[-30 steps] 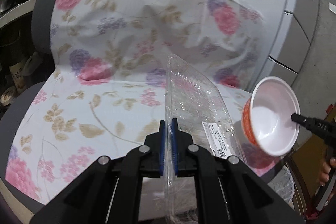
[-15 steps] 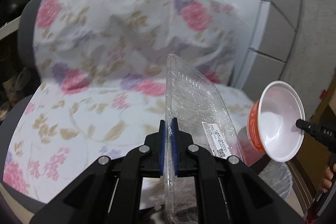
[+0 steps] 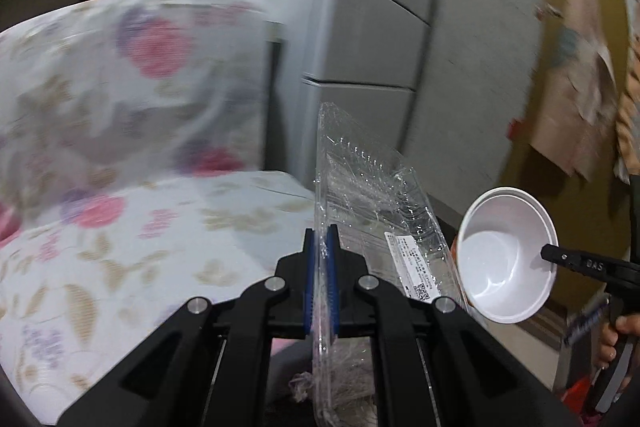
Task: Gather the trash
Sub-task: 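Carry tray and cup to the bin and open both tools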
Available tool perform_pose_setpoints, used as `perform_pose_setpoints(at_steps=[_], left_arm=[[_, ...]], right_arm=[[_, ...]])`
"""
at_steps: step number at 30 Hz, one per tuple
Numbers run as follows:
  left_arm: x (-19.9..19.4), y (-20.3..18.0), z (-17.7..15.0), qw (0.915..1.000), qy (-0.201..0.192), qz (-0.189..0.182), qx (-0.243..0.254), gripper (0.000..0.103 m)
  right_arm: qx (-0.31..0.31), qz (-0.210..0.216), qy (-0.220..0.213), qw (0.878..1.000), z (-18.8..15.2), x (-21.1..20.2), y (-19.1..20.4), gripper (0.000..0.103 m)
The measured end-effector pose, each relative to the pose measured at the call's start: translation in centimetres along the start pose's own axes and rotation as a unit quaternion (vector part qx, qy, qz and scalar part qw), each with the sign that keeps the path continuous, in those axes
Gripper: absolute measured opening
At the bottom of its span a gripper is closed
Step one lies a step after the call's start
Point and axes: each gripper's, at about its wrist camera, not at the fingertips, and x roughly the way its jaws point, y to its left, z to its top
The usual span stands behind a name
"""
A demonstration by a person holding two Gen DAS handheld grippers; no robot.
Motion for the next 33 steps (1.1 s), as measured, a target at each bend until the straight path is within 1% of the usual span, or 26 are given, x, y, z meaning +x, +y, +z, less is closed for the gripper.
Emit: perform_pose_setpoints(at_steps=[2,5,8,11,13,14,15,17,20,22,23,24,27,33], left_arm=[[0.9,-1.7,-0.4,0.9998,0.009,-0.015,0.013,0.004],[1.8,-3.5,-0.9,0.999,0.019,-0.027,0.029,0.004],[2.5,-4.7,-1.2,0.9981,0.029,-0.036,0.039,0.004],[3.6,-5.7,-1.3,0.9971,0.041,-0.042,0.048,0.004],[4.4,-6.6,-1.6,0.9956,0.049,-0.057,0.056,0.004],[4.9,-7.0,-1.7,0.9948,0.053,-0.063,0.06,0.004],[5.5,-7.6,-2.0,0.9937,0.059,-0.07,0.065,0.004],[6.5,-8.7,-2.4,0.9917,0.069,-0.081,0.072,0.004],[7.9,-10.4,-2.9,0.9878,0.084,-0.103,0.081,0.005],[8.9,-11.4,-3.3,0.9837,0.103,-0.12,0.086,0.029],[9.3,-11.7,-3.5,0.983,0.106,-0.122,0.087,0.059],[9.3,-11.8,-3.6,0.9835,0.102,-0.123,0.086,0.065],[9.3,-11.7,-3.8,0.983,0.102,-0.124,0.089,0.065],[8.5,-9.7,-3.6,0.9879,0.096,-0.097,0.074,0.065]], right_arm=[[0.012,-0.014,0.008,1.0,-0.7,0.5,-1.5,0.005],[0.026,-0.038,0.025,0.999,-1.5,2.0,-3.7,0.005],[0.037,-0.047,0.048,0.997,-2.2,4.2,-5.2,0.006],[0.044,-0.046,0.07,0.996,-2.4,6.6,-6.0,0.013],[0.048,-0.041,0.083,0.995,-2.6,7.9,-6.5,0.02],[0.051,-0.04,0.087,0.994,-2.6,8.2,-6.8,0.029],[0.053,-0.038,0.086,0.994,-2.6,8.4,-7.1,0.034],[0.052,-0.039,0.078,0.995,-2.5,7.8,-7.5,0.037],[0.062,-0.041,0.064,0.995,-2.2,6.6,-8.6,0.038],[0.069,-0.044,0.052,0.995,-1.9,5.7,-9.3,0.038],[0.07,-0.046,0.046,0.995,-1.7,5.3,-9.4,0.038],[0.069,-0.047,0.042,0.996,-1.7,4.9,-9.5,0.038],[0.063,-0.044,0.031,0.997,-1.3,4.0,-9.1,0.038],[0.03,-0.028,0.026,0.999,-0.9,3.2,-6.3,0.039]])
